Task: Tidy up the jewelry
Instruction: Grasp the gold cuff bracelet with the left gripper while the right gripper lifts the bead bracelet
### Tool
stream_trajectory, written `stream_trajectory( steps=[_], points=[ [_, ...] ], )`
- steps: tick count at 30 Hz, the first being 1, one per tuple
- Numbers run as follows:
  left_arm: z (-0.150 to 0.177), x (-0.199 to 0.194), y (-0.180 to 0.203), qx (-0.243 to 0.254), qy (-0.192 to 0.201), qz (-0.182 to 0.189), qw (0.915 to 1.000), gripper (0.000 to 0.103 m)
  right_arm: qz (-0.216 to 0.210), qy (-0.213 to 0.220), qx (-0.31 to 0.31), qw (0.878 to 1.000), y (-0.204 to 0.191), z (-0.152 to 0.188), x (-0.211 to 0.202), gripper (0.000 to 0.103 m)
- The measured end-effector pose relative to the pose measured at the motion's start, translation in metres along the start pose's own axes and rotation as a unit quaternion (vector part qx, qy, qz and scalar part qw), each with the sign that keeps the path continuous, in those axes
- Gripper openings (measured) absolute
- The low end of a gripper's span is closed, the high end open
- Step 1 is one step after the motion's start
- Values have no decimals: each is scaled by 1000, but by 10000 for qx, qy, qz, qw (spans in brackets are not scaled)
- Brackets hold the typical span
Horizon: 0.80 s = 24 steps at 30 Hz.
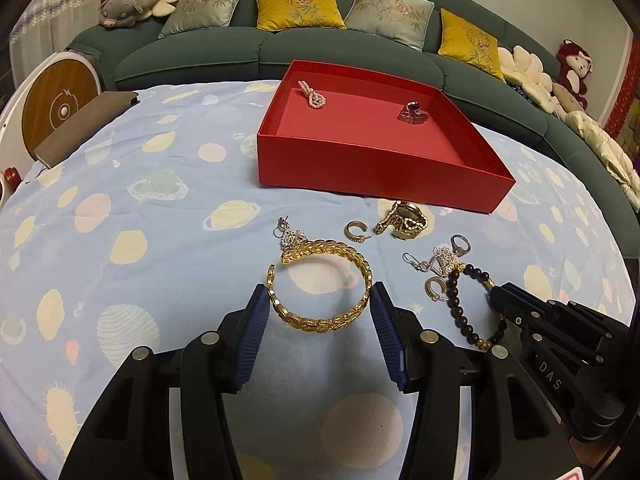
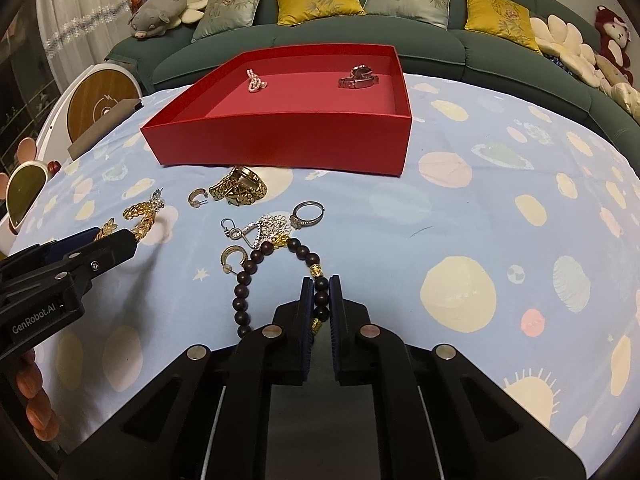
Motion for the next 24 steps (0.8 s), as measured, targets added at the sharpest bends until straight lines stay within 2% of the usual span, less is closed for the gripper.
stream_trajectory(
  steps=[15, 24],
  points=[
    [-8, -15, 5, -79, 102, 181, 9998, 49, 56, 552, 95, 9984, 6, -20, -33, 7],
    [-23, -33, 12, -167, 275, 378, 9988, 49, 45, 907, 89, 9958, 4, -46, -54, 7]
  ],
)
Point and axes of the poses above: each gripper's, at about its wrist camera, not at the fingertips, and x roughly the way its jaws point, y to its right, z to its underside, the point moved 4 cm from there along x, roughly the way its jaws point, and after that the axes turned 15 degrees about -x, right-handed, at the moved point
